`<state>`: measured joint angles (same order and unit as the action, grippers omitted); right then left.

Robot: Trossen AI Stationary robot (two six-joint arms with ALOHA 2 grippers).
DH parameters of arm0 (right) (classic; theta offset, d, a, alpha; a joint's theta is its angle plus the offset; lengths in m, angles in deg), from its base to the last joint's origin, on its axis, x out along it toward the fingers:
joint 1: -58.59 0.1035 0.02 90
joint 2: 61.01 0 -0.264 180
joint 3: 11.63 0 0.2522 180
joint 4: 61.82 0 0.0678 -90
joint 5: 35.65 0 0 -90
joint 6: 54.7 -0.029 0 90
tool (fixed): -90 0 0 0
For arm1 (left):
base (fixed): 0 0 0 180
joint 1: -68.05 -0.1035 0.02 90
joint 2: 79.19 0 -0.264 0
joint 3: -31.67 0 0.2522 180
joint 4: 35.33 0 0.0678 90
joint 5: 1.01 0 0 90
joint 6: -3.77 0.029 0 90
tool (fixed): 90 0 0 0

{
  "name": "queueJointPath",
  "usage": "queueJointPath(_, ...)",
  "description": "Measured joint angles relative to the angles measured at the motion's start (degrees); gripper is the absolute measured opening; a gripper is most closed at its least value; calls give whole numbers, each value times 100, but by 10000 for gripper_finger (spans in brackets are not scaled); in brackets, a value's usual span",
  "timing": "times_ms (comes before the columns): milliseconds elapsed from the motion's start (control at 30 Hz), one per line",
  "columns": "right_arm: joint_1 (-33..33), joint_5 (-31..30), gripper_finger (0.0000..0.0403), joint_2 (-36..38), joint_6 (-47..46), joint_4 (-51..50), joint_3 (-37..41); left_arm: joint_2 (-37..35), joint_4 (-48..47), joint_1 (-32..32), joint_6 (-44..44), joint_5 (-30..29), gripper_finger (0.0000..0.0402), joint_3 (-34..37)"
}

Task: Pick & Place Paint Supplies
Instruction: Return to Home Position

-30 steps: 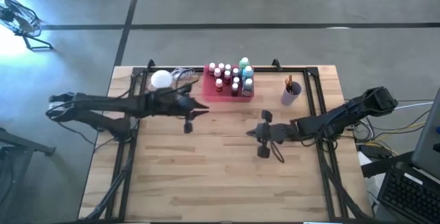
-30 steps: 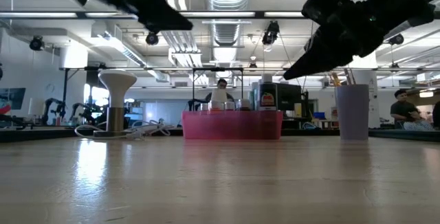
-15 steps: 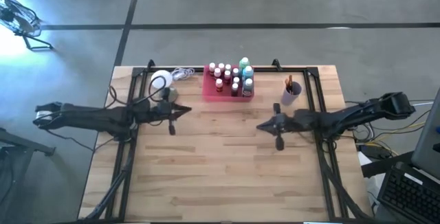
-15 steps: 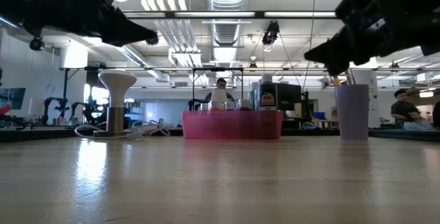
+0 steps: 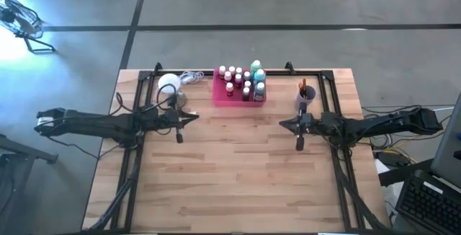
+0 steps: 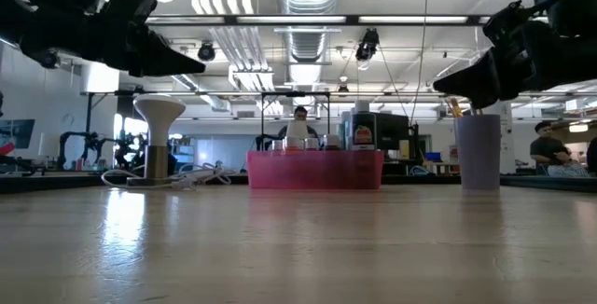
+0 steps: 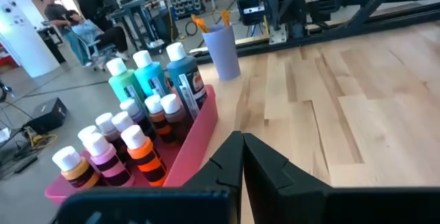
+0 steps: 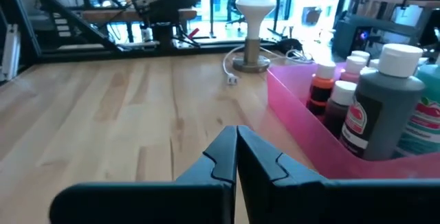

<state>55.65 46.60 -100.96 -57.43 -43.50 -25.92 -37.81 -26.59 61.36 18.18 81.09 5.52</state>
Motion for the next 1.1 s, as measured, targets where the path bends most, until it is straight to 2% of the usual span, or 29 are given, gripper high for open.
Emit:
queueJointPath(367,4,20,8,-72,-9,-25,-74,-4,-155,0,-7,4,14,278)
queueJointPath(500,4,25,8,25,-12,-43,-74,-204,-163,0,-9,6,14,571)
queueJointPath(633,4,26,8,225,-9,-63,-53,-663,-253,0,-12,8,14,1168)
queueJointPath(800,6,25,8,630,-20,-52,-17,-1310,-2074,2,-35,18,14,1187)
queueJointPath(1100,6,24,9,1508,-7,-189,0,-2290,-2045,22,-105,205,14,1189)
